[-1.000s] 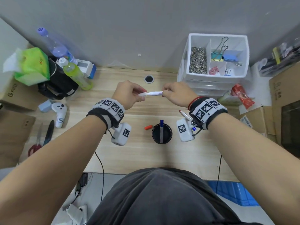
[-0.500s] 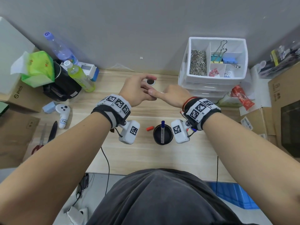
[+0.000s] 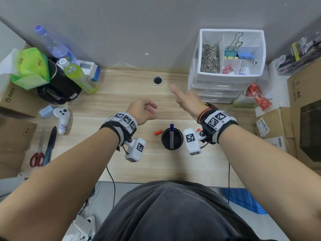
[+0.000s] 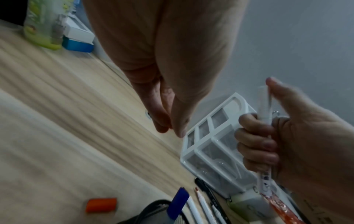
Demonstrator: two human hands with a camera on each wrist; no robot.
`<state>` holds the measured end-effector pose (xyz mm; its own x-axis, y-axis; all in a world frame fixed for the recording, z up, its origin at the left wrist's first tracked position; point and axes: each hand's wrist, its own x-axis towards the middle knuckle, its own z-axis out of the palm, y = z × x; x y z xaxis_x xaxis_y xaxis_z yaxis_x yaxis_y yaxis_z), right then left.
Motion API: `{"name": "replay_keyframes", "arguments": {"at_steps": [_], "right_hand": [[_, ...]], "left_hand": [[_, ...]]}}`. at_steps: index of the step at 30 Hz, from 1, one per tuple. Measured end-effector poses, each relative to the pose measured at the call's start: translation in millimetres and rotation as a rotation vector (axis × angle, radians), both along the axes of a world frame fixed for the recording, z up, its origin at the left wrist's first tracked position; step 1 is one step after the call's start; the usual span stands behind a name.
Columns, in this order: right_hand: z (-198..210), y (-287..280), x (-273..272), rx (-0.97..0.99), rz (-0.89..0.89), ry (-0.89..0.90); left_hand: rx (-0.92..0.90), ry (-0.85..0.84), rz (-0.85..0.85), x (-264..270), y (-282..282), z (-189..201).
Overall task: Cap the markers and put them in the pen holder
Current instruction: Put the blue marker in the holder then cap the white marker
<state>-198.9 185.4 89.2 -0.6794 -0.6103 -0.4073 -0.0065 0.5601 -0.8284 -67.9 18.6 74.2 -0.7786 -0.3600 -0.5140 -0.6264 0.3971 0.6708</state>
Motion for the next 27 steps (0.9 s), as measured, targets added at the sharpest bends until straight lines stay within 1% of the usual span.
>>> {"name": "replay_keyframes", "arguments": {"at_steps": [2, 3, 5, 6, 10, 13, 15, 17, 20, 25, 27], "right_hand": [[-9.8, 3.8, 4.6, -0.043, 0.091, -0.056], [-15.6, 5.7, 5.9, -0.037, 0.15, -0.038], [-26.3, 10.7, 7.4, 0.02, 0.237, 0.055], [-32.0, 13.7, 7.6, 0.05, 0.255, 0.085], [-42.7, 24.8, 13.1, 0.173, 0.325, 0.103], [-54.0, 28.4, 17.8, 0.231, 0.385, 0.17], [-59.8, 31.7, 19.8, 0.262, 0.416, 0.201], [-63.6, 36.8, 22.5, 0.257, 0.424, 0.192], [-67.9, 43.3, 24.9, 0.209, 0.372, 0.138], [-69.9, 51.4, 9.2, 0.203, 0.361, -0.05], [-70.6, 58.2, -6.0, 0.219, 0.305, -0.058]], "left_hand": [[0.004, -0.044, -0.023, 4.0, 4.2, -10.6], [0.008, -0.061, -0.043, 6.1, 7.1, -15.3], [0.024, -0.092, -0.081, 10.0, 13.6, -23.3], [0.028, -0.103, -0.095, 11.1, 16.4, -27.3], [0.055, -0.148, -0.123, 12.7, 26.3, -41.8], [0.11, -0.178, -0.146, 12.8, 34.2, -49.7], [0.108, -0.193, -0.164, 12.0, 39.2, -53.8], [0.082, -0.194, -0.163, 10.7, 43.3, -58.4], [0.057, -0.199, -0.162, 9.4, 47.0, -64.8], [0.193, -0.254, -0.055, 6.4, 46.6, -72.8], [0.23, -0.268, -0.008, 4.6, 42.5, -73.8]]}}
